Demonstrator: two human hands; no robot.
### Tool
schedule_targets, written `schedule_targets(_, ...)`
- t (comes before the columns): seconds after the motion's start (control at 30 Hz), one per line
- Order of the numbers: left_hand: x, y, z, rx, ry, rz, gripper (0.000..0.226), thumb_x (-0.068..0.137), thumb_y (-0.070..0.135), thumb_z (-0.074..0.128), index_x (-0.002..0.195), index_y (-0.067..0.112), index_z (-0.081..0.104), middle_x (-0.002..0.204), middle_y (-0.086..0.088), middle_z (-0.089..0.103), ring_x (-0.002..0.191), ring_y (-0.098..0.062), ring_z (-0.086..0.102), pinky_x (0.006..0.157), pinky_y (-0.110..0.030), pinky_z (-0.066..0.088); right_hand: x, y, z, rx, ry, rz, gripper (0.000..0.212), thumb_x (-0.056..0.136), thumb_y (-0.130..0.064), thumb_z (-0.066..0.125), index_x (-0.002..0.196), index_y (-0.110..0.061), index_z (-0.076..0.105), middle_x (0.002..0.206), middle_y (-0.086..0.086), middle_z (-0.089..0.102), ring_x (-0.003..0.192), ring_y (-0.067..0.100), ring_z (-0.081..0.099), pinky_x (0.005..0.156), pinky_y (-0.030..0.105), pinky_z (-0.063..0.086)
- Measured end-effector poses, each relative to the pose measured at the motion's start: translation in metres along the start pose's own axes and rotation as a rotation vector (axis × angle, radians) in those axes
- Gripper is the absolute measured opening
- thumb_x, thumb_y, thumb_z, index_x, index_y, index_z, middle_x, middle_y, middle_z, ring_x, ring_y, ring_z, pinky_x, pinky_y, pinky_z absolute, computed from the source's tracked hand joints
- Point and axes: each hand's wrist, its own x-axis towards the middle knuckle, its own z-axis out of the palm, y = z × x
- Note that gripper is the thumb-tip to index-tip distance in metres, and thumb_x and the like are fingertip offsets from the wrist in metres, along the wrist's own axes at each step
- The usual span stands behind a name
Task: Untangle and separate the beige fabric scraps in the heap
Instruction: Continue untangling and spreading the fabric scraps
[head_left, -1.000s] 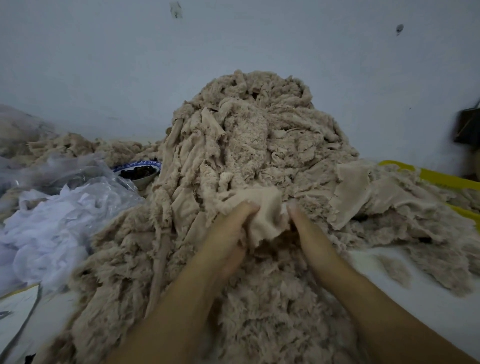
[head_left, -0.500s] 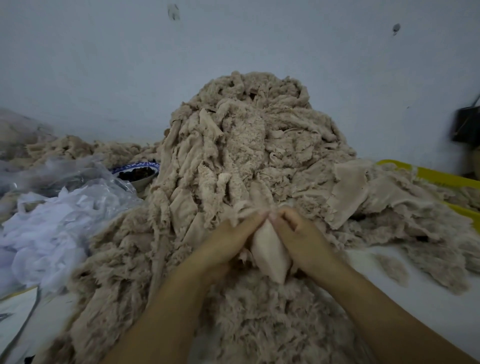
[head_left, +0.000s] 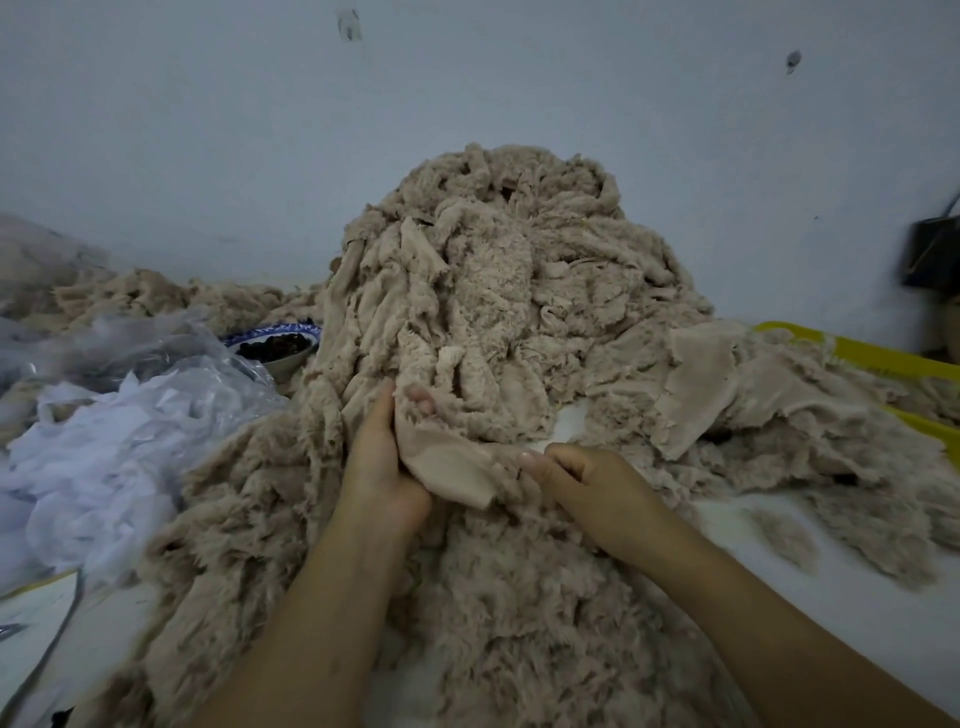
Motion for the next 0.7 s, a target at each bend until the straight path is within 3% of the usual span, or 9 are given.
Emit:
schedule_targets(0.07, -0.005, -0.001, 0.005, 0.129, -0.081, -0.031, 0.044, 0.089, 0.050, 0.061, 0.057, 0.019, 0.066, 0.057, 0.003, 0.057, 0.054, -0.012, 0.056, 0.068, -0.029, 0.051, 0.000, 0.001, 0.001, 0.144, 0.010, 0.080, 0.054, 0.082, -0.076, 0.041, 0.060, -0.030, 0.062, 0.057, -0.011, 0.060, 0.053, 0.005, 0.056, 0.056, 0.017, 0.046)
schedule_targets(0.13, -0.013, -0.007, 0.010, 0.284, -0.147, -0.103, 0.046, 0.081, 0.058, 0.065, 0.070, 0.013, 0.070, 0.065, -0.002, 0.062, 0.066, -0.015, 0.059, 0.077, -0.031, 0.053, 0.001, 0.004, 0.003, 0.246, -0.031, 0.150, 0.067, 0.080, -0.085, 0.031, 0.077, -0.033, 0.074, 0.081, -0.011, 0.074, 0.077, 0.004, 0.069, 0.074, 0.022, 0.052)
schedule_targets(0.23, -0.024, -0.022, 0.014, 0.629, -0.275, -0.096, 0.055, 0.081, 0.069, 0.060, 0.083, 0.017, 0.080, 0.074, -0.004, 0.074, 0.070, -0.014, 0.071, 0.069, -0.027, 0.058, 0.001, 0.002, 0.009, 0.519, -0.114, 0.221, 0.061, 0.076, -0.085, 0.041, 0.103, -0.042, 0.076, 0.110, -0.011, 0.074, 0.108, 0.005, 0.067, 0.095, 0.027, 0.049)
schedule_targets(0.33, -0.031, -0.034, 0.014, 1.192, -0.309, 0.002, 0.063, 0.077, 0.090, 0.038, 0.098, 0.044, 0.076, 0.092, 0.018, 0.076, 0.084, 0.005, 0.070, 0.077, -0.020, 0.047, 0.007, 0.000, 0.007, 0.747, 0.028, 0.261, 0.031, 0.093, -0.049, 0.060, 0.094, -0.024, 0.080, 0.096, 0.005, 0.077, 0.094, 0.016, 0.073, 0.077, 0.026, 0.057)
schedule_targets(0.4, -0.032, -0.036, 0.011, 1.317, -0.257, -0.048, 0.074, 0.070, 0.096, 0.034, 0.110, 0.046, 0.071, 0.106, 0.023, 0.072, 0.098, 0.004, 0.066, 0.093, -0.026, 0.045, 0.011, 0.001, 0.002, 0.773, 0.216, 0.324, 0.023, 0.097, -0.027, 0.060, 0.084, -0.017, 0.077, 0.088, 0.012, 0.075, 0.080, 0.021, 0.074, 0.061, 0.028, 0.058)
schedule_targets(0.43, -0.030, -0.034, 0.009, 1.327, -0.233, -0.072, 0.078, 0.067, 0.096, 0.037, 0.112, 0.042, 0.071, 0.108, 0.022, 0.071, 0.100, 0.000, 0.065, 0.095, -0.030, 0.046, 0.013, 0.002, -0.001, 0.798, 0.289, 0.348, 0.019, 0.097, -0.023, 0.059, 0.092, -0.013, 0.075, 0.092, 0.015, 0.074, 0.082, 0.024, 0.074, 0.064, 0.032, 0.060)
schedule_targets(0.5, -0.026, -0.031, 0.007, 1.329, -0.197, -0.086, 0.070, 0.062, 0.090, 0.044, 0.095, 0.036, 0.074, 0.087, 0.023, 0.072, 0.080, 0.002, 0.068, 0.084, -0.028, 0.050, 0.017, 0.004, -0.006, 0.878, 0.378, 0.372, 0.023, 0.098, -0.021, 0.058, 0.110, -0.005, 0.069, 0.105, 0.018, 0.074, 0.097, 0.028, 0.072, 0.082, 0.040, 0.059)
schedule_targets(0.6, -0.024, -0.031, 0.006, 1.360, -0.180, -0.104, 0.055, 0.058, 0.082, 0.047, 0.060, 0.029, 0.060, 0.053, 0.016, 0.057, 0.049, 0.001, 0.058, 0.067, -0.027, 0.043, 0.020, 0.006, -0.008, 0.942, 0.428, 0.369, 0.025, 0.098, -0.020, 0.056, 0.110, 0.001, 0.065, 0.107, 0.019, 0.073, 0.100, 0.029, 0.071, 0.084, 0.041, 0.058)
schedule_targets(0.7, -0.026, -0.033, 0.010, 1.306, -0.258, -0.084, 0.042, 0.072, 0.081, 0.046, 0.058, 0.047, 0.067, 0.056, 0.026, 0.063, 0.055, 0.014, 0.060, 0.072, -0.023, 0.043, 0.016, 0.005, -0.006, 0.801, 0.401, 0.290, 0.010, 0.094, -0.021, 0.057, 0.087, -0.017, 0.064, 0.082, 0.012, 0.063, 0.079, 0.026, 0.062, 0.077, 0.041, 0.053)
